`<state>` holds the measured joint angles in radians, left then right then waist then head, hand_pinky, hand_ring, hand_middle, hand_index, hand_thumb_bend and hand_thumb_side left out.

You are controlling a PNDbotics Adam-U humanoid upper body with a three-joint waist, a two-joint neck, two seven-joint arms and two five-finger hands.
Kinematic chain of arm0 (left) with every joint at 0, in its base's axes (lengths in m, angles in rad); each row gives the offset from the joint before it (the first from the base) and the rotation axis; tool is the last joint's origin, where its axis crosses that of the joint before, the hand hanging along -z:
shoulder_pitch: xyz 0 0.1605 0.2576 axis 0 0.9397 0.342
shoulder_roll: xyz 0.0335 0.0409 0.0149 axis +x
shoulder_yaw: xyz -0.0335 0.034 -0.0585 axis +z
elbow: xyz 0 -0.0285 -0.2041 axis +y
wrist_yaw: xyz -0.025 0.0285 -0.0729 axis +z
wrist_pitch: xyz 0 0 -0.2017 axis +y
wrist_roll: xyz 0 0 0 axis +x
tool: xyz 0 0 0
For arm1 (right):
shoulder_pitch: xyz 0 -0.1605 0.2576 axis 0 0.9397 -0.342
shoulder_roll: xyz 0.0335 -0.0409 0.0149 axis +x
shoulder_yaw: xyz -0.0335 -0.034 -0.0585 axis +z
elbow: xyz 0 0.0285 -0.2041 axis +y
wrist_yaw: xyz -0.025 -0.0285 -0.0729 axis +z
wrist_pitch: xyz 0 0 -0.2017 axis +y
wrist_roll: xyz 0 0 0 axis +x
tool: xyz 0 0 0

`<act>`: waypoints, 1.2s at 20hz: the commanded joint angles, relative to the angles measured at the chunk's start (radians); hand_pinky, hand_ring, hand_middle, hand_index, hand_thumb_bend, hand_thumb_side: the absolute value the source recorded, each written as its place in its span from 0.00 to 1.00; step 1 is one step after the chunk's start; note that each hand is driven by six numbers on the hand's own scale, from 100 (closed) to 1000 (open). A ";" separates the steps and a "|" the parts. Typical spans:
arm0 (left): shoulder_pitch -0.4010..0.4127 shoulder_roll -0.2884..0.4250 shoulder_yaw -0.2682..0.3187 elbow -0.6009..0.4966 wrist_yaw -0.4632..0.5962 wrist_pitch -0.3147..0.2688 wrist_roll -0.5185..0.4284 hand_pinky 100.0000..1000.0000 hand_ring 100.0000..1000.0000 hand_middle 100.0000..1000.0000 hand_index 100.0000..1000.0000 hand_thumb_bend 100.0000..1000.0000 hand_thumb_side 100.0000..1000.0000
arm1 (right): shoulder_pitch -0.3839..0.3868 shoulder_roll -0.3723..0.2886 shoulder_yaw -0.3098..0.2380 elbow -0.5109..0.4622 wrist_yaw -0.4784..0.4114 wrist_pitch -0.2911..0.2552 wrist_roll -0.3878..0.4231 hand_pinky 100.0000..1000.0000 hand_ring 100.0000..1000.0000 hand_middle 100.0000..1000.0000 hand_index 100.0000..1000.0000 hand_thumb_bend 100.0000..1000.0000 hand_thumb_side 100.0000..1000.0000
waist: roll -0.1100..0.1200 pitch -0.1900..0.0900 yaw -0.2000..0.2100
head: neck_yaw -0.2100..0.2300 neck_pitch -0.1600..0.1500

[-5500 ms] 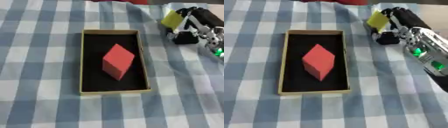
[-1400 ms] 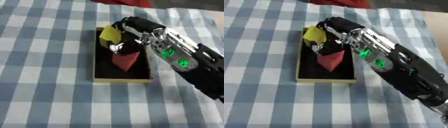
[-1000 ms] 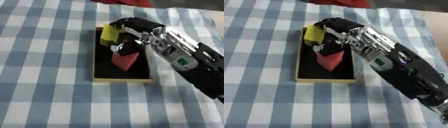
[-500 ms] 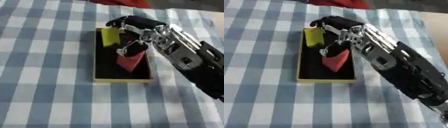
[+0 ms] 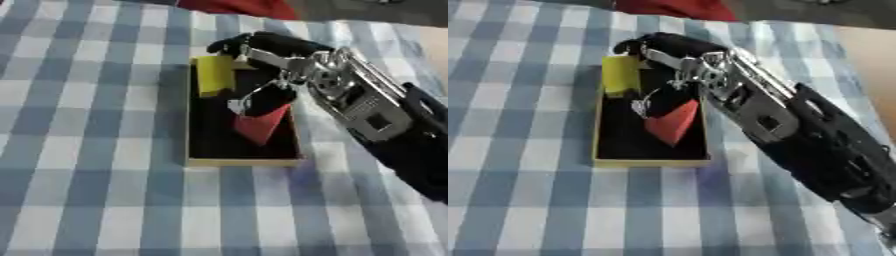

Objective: Pick up objects on the table and place them in the box.

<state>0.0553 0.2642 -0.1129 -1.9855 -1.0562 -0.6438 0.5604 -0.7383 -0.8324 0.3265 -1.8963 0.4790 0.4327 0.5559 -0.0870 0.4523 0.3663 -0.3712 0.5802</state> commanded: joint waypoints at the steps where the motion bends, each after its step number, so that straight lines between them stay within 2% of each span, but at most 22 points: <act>1: 0.005 0.017 0.009 -0.015 0.006 -0.018 0.016 0.62 0.66 0.53 0.34 0.00 0.16 | -0.007 -0.025 -0.015 -0.028 -0.026 0.007 -0.008 0.97 0.89 0.79 1.00 0.00 0.38 | 0.008 -0.027 -0.002 | 0.002 0.006; 2: 0.006 0.018 0.010 -0.015 0.007 -0.018 0.016 0.62 0.66 0.53 0.34 0.00 0.16 | -0.007 -0.025 -0.016 -0.031 -0.030 0.008 -0.013 0.97 0.89 0.79 1.00 0.00 0.76 | 0.008 -0.028 -0.003 | 0.002 0.008; 3: 0.006 0.019 0.010 -0.015 0.008 -0.017 0.016 0.62 0.66 0.53 0.34 0.00 0.16 | -0.007 -0.026 -0.017 -0.032 -0.031 0.008 -0.017 0.97 0.89 0.79 1.00 0.00 0.78 | 0.009 -0.029 -0.003 | 0.002 0.010; 4: 0.007 0.019 0.010 -0.015 0.008 -0.018 0.016 0.62 0.66 0.53 0.34 0.00 0.16 | -0.006 -0.028 -0.015 -0.031 -0.024 0.007 -0.020 0.97 0.90 0.80 1.00 0.00 0.69 | 0.009 -0.030 -0.003 | 0.002 0.011; 5: 0.007 0.020 0.010 -0.015 0.009 -0.018 0.017 0.62 0.66 0.53 0.34 0.00 0.16 | -0.004 -0.030 -0.013 -0.029 -0.009 0.003 -0.019 0.97 0.90 0.80 1.00 0.00 0.47 | 0.009 -0.031 -0.003 | 0.001 0.011; 6: 0.007 0.020 0.010 -0.015 0.010 -0.018 0.017 0.62 0.66 0.53 0.34 0.00 0.16 | -0.002 -0.030 -0.010 -0.024 0.006 0.001 -0.015 0.96 0.89 0.80 1.00 0.00 0.09 | 0.009 -0.032 -0.003 | 0.001 0.011; 7: 0.008 0.019 0.010 -0.015 0.011 -0.018 0.017 0.62 0.66 0.53 0.34 0.00 0.15 | 0.000 -0.029 -0.009 -0.017 0.019 0.002 -0.010 0.96 0.89 0.79 1.00 0.00 0.00 | 0.010 -0.032 -0.003 | 0.001 0.010; 11: 0.009 0.020 0.012 -0.015 0.013 -0.017 0.017 0.61 0.66 0.52 0.34 0.00 0.15 | 0.005 -0.020 -0.010 -0.011 0.023 0.029 -0.020 0.96 0.87 0.78 1.00 0.00 0.00 | 0.011 -0.034 -0.005 | 0.001 0.011; 12: 0.009 0.020 0.012 -0.015 0.014 -0.017 0.017 0.61 0.66 0.52 0.34 0.00 0.15 | 0.006 -0.019 -0.010 -0.016 0.013 0.032 -0.027 0.96 0.87 0.78 1.00 0.00 0.71 | 0.011 -0.035 -0.005 | 0.001 0.010; 13: 0.009 0.021 0.013 -0.015 0.015 -0.018 0.018 0.61 0.66 0.52 0.34 0.00 0.15 | 0.006 -0.019 -0.010 -0.021 0.005 0.031 -0.036 0.96 0.87 0.78 1.00 0.00 0.75 | 0.011 -0.035 -0.005 | 0.000 0.010; 14: 0.009 0.021 0.013 -0.015 0.016 -0.018 0.018 0.61 0.66 0.52 0.34 0.00 0.15 | 0.008 -0.020 -0.009 -0.023 0.000 0.028 -0.043 0.96 0.88 0.78 1.00 0.00 0.48 | 0.011 -0.036 -0.005 | 0.000 0.010; 15: 0.009 0.022 0.013 -0.015 0.017 -0.019 0.019 0.61 0.66 0.52 0.34 0.00 0.15 | 0.010 -0.021 -0.006 -0.021 0.000 0.026 -0.045 0.96 0.88 0.78 1.00 0.00 0.14 | 0.011 -0.036 -0.005 | 0.000 0.010; 16: 0.009 0.022 0.014 -0.015 0.018 -0.019 0.020 0.61 0.66 0.52 0.34 0.00 0.15 | 0.011 -0.021 -0.007 -0.017 0.005 0.030 -0.047 0.95 0.87 0.77 0.98 0.00 0.00 | 0.012 -0.036 -0.004 | 0.000 0.011; 19: 0.010 0.021 0.014 -0.015 0.017 -0.019 0.021 0.61 0.66 0.52 0.34 0.00 0.15 | 0.013 -0.016 -0.007 -0.017 0.008 0.061 -0.073 0.95 0.85 0.77 1.00 0.00 0.00 | 0.012 -0.035 -0.002 | 0.000 0.012; 20: 0.010 0.021 0.015 -0.015 0.017 -0.018 0.021 0.61 0.66 0.52 0.34 0.00 0.15 | 0.013 -0.015 -0.004 -0.020 -0.001 0.064 -0.077 0.95 0.86 0.77 1.00 0.00 0.39 | 0.012 -0.034 -0.002 | -0.001 0.011; 21: 0.009 0.021 0.015 -0.015 0.017 -0.018 0.022 0.61 0.66 0.52 0.34 0.00 0.15 | 0.013 -0.016 -0.002 -0.024 -0.004 0.060 -0.081 0.95 0.86 0.78 1.00 0.00 0.67 | 0.012 -0.034 -0.001 | -0.001 0.012; 23: 0.008 0.021 0.015 -0.015 0.016 -0.019 0.023 0.61 0.66 0.52 0.34 0.00 0.15 | 0.013 -0.022 0.004 -0.023 0.023 0.041 -0.079 0.96 0.89 0.79 1.00 0.00 0.54 | 0.012 -0.033 -0.001 | -0.001 0.013; 24: 0.009 0.022 0.015 -0.015 0.016 -0.019 0.024 0.61 0.66 0.52 0.34 0.00 0.15 | 0.014 -0.022 0.007 -0.020 0.041 0.027 -0.069 0.97 0.90 0.79 1.00 0.00 0.27 | 0.012 -0.032 -0.001 | -0.001 0.013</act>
<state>0.0615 0.2654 -0.1065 -1.9855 -1.0424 -0.6434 0.5608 -0.7125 -0.8315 0.3396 -1.9034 0.5037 0.4711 0.4861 -0.0819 0.4407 0.3641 -0.3712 0.5892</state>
